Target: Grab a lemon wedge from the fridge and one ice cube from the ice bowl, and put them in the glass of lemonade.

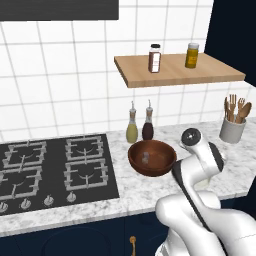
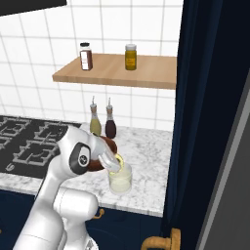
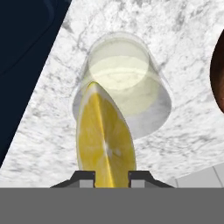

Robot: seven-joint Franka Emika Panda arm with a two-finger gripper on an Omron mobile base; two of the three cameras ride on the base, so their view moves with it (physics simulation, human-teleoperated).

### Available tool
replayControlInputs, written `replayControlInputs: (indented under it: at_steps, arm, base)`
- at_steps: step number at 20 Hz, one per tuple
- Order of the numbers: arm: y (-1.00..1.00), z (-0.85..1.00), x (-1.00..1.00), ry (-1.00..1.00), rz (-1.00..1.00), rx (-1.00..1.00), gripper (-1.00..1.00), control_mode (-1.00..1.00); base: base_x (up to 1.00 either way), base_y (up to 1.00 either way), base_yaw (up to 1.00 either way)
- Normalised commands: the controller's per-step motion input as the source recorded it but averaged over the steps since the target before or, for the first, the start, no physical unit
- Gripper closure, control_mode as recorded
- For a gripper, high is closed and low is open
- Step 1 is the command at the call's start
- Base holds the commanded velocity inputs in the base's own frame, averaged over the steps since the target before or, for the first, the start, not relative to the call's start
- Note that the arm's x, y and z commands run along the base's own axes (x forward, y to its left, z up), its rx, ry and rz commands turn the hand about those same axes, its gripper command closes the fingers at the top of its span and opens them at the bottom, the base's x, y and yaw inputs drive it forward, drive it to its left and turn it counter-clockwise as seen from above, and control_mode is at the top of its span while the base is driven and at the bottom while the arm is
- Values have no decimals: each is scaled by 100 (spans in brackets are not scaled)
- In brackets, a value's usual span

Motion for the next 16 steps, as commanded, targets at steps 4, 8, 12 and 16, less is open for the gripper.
replayControlInputs:
  at_steps: [4,8,12,16]
  arm:
    - [-8,-28,3,-4,0,0,100,-100]
    - [0,-38,0,-4,0,0,100,-100]
    - [0,-33,0,-4,0,0,100,-100]
    - [10,-36,0,-5,0,0,100,-100]
  base:
    - [0,0,0]
    - [0,0,0]
    - [0,0,0]
    - [0,0,0]
